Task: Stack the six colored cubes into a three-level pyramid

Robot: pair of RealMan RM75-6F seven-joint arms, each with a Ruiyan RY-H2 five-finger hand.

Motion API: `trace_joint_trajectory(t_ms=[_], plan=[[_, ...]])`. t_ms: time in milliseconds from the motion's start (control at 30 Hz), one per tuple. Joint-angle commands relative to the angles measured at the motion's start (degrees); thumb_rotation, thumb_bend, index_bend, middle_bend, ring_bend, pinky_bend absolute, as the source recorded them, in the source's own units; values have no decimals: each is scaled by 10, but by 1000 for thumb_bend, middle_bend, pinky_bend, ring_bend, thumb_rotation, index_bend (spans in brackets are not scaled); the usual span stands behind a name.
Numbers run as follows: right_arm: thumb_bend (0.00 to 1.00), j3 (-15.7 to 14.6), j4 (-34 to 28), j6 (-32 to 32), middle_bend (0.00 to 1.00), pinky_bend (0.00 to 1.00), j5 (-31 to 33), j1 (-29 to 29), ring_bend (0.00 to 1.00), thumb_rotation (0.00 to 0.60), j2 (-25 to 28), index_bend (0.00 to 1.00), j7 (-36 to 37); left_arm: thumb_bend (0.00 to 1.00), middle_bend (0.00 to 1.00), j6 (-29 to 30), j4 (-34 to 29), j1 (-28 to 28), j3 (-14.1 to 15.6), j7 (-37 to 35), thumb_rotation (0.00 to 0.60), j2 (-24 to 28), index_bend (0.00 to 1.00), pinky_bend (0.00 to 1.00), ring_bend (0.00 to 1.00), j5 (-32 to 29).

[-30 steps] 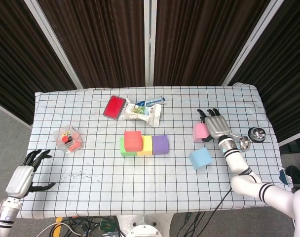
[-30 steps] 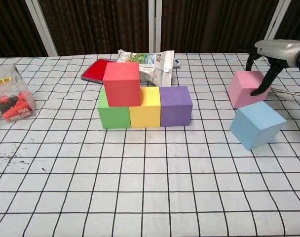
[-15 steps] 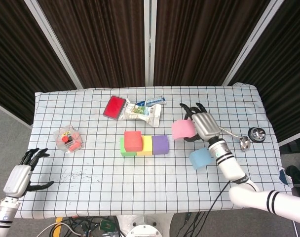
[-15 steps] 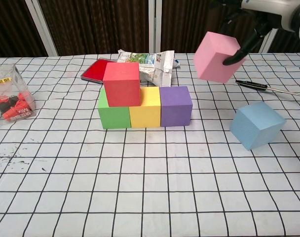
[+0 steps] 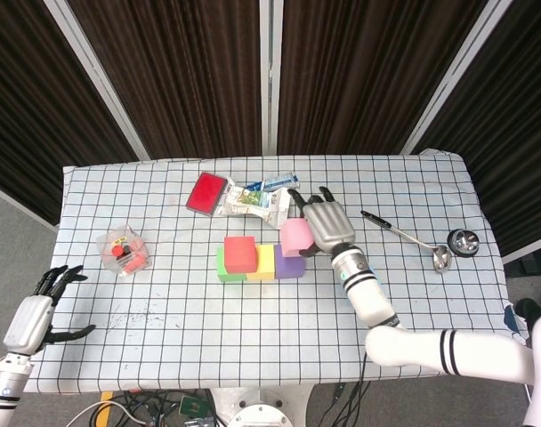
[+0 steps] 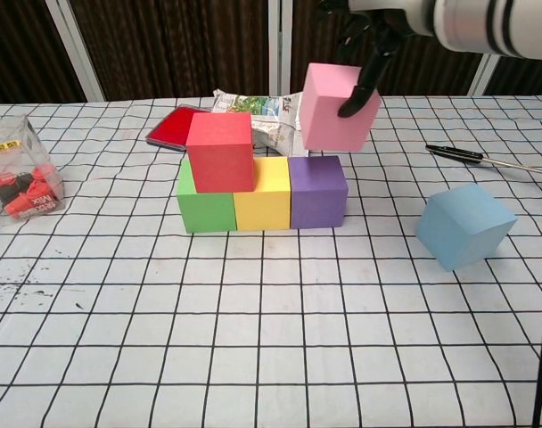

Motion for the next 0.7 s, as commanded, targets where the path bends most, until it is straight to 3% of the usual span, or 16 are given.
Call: trace_joint_trajectory(t_ms=[33, 700], plan=[[58, 8, 17, 14, 592, 0, 54, 47, 190, 600, -33, 0, -40, 0, 215, 1, 5, 0, 1, -6, 600, -1, 100, 45, 48, 1], [70, -8, 28, 39, 585, 0, 120, 105, 190, 600, -64, 0, -81, 0, 215, -1, 20, -2, 0, -29, 600, -7, 100, 45, 48, 0]])
